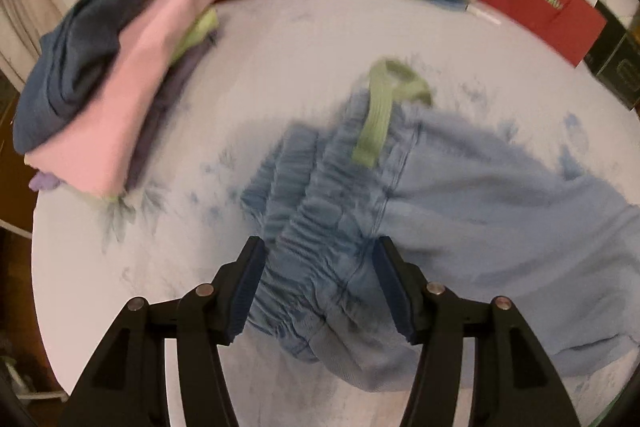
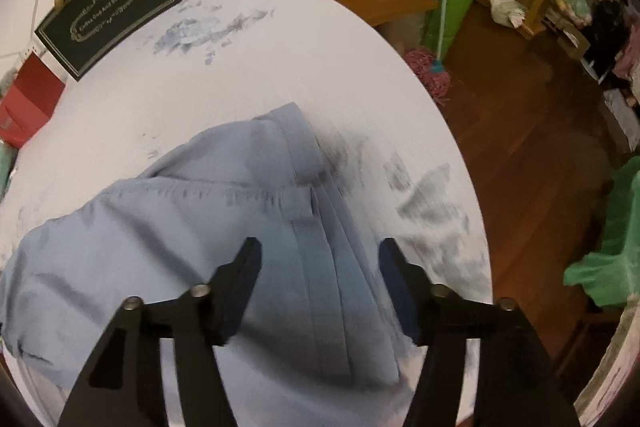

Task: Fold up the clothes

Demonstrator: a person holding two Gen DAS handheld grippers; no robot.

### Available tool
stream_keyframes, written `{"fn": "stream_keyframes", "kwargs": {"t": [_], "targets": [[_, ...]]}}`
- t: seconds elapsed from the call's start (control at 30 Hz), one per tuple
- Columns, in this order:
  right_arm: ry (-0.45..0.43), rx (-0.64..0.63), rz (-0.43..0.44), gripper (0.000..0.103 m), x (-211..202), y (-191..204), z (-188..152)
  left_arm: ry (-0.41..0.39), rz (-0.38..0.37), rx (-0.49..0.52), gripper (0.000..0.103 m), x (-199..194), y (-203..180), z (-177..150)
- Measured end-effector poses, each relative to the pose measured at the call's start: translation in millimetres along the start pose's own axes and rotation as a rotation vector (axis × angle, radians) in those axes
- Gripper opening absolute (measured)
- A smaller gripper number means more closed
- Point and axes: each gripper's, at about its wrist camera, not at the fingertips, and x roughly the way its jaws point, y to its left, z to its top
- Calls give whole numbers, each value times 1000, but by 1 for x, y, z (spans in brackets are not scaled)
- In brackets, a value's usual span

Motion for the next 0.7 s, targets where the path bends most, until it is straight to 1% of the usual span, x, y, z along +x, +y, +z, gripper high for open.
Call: {"fn": "stream_keyframes", "kwargs": {"t": [0.07, 0.13, 0.17, 0.2, 0.23, 0.27, 0.33, 0.37, 0.4, 0.43, 0.47, 0.5, 0.57, 0.6, 0.63, 0.7], "targets": [[7, -27, -19, 67, 10, 4, 8, 16, 24, -1, 58, 6, -2, -5], [26, -58, -48, 66, 21, 5, 13, 23, 37, -4, 58, 10, -4, -5], [40, -80, -65, 53, 26, 7, 16, 26, 43, -6, 59, 11, -5, -4], [48, -113, -73, 14, 27, 10, 17, 30, 48, -8, 60, 13, -7, -4], [51, -148, -84, 10, 26, 14, 18, 33, 54, -9, 61, 15, -8, -3], [21, -189, -115, 10, 18, 18, 19, 34, 61, -8, 62, 15, -8, -3], [-71, -245, -176, 10, -3, 25, 29, 35, 71, -7, 65, 16, -9, -3], [-113, -233, -188, 10, -11, 23, 39, 37, 74, -10, 66, 16, -10, -2], [-127, -222, -190, 11, -13, 21, 46, 38, 76, -14, 66, 16, -11, -2], [-125, -210, -175, 13, -10, 19, 53, 40, 79, -17, 66, 16, -11, -1], [-122, -199, -161, 21, -7, 17, 61, 42, 84, -14, 66, 15, -12, 0], [-117, -189, -150, 38, -4, 15, 67, 33, 89, -7, 66, 9, -13, 0], [-89, -190, -176, 59, 1, 14, 67, -3, 87, 1, 66, -8, -14, 2], [-78, -188, -185, 60, 2, 14, 66, -31, 76, -1, 66, -19, -14, 3], [-86, -169, -158, 60, -4, 12, 60, -60, 65, -4, 66, -29, -14, 4], [-87, -128, -85, 65, -18, 6, 47, -93, 44, 4, 66, -43, -14, 5]]}}
